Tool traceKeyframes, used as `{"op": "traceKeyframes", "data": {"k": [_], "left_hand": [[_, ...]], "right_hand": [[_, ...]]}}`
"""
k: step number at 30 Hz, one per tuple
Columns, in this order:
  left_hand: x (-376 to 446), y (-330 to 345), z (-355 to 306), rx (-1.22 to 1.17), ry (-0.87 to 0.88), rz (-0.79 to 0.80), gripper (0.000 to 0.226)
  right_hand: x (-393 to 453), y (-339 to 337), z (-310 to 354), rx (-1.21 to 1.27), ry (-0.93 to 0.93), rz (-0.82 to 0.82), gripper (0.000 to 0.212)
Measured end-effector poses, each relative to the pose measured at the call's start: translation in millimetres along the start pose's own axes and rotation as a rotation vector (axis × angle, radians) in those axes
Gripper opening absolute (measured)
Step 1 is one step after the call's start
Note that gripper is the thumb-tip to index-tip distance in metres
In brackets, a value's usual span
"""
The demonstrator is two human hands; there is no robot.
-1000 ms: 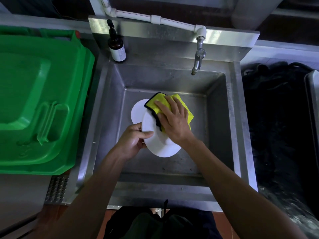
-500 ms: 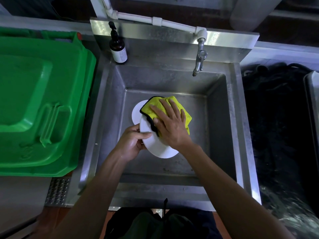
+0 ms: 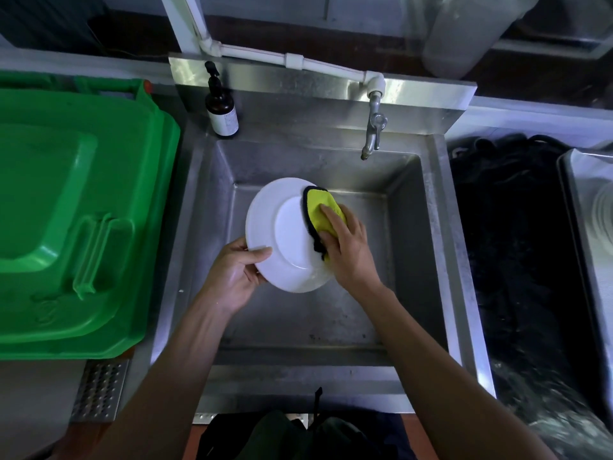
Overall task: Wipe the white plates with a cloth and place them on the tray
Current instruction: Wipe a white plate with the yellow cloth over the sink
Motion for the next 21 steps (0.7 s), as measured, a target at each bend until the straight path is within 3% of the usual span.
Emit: {"op": "traceKeyframes", "data": {"k": [11,15,18,21], "left_hand": [[18,19,-22,0.02,0.047,-0.081,0.03],[26,37,-37,0.266,0.122,-0.172,0.021],[28,63,-46,0.522,0.24,-0.14,0.016],[26,88,-50,0.872,0.392,-0.111,0.027]], "right_hand": [[-11,-13,-3,0.133,0.081,0.01,0.042],[-12,-30,-6,0.081,0.046,0.051,0.043],[-12,-47,-10,0.026,0.054,0.0,0.04],[-12,-70,-14,-0.012,0.045,-0.056,0.039]]}}
Point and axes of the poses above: each hand's wrist, its own x-axis towards the middle knuckle, its own y-axis out of the palm, z = x × y, the point moved 3 cm from there along x, towards the middle knuckle, and after that the axes turned 6 degrees about -y, right-handed, at the moved point
